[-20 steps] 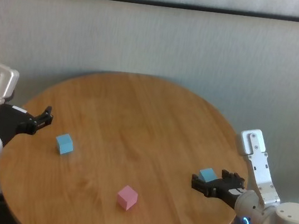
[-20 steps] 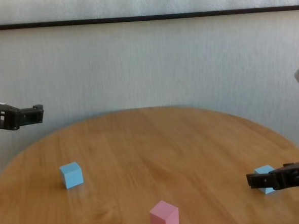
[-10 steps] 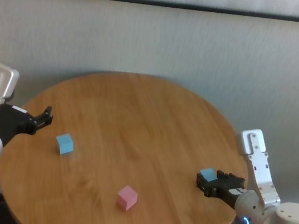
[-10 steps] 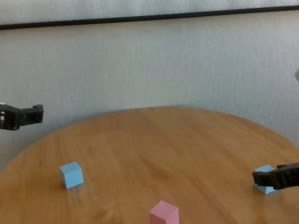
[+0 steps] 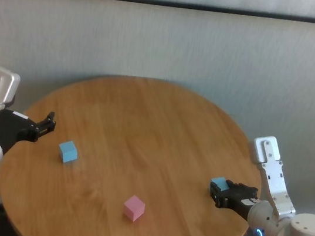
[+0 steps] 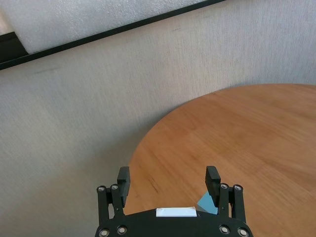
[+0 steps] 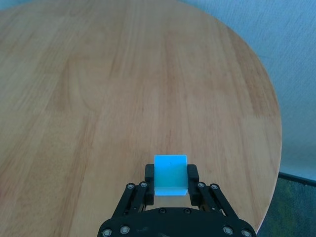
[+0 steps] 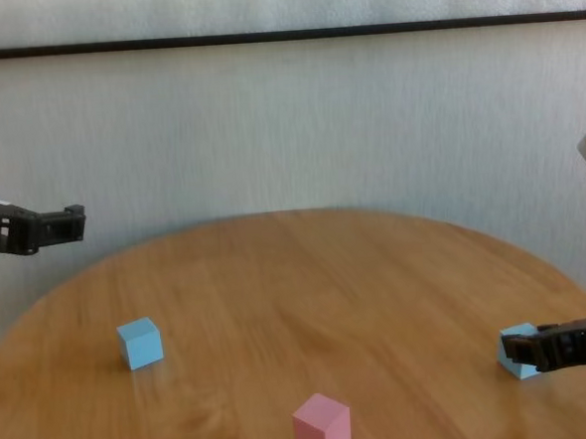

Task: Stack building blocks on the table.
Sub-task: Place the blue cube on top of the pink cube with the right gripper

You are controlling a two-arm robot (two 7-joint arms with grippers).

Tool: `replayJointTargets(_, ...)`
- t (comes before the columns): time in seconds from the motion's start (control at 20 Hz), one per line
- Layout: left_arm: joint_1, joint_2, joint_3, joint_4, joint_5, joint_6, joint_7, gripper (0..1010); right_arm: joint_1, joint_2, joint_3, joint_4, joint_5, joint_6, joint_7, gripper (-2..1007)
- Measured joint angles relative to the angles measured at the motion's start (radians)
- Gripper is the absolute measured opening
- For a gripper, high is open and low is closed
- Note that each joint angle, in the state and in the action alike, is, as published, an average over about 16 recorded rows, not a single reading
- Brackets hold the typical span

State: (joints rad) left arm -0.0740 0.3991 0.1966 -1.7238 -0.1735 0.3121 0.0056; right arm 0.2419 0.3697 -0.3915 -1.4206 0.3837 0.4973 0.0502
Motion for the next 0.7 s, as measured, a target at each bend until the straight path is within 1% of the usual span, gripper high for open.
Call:
replayJointTargets(0.15,0.0,0.0,0.0,0.0,0.0,0.0,0.0,999,0.0,0.004,-0.005,-0.005,-0.006,-0.01,0.013,367)
replayJointTargets(0.3,0.0,0.0,0.0,0.0,0.0,0.0,0.0,999,0.004,0.015,-0.016,-0.014,-0.018,-0.034,0.043,366)
replayJointTargets(0.45,0.0,0.0,0.0,0.0,0.0,0.0,0.0,999,0.011,0.03,-0.031,-0.024,-0.032,-0.068,0.09,366)
replayJointTargets(0.7,0.0,0.0,0.0,0.0,0.0,0.0,0.0,999,0.039,0.061,-0.067,-0.042,-0.061,-0.129,0.194,366)
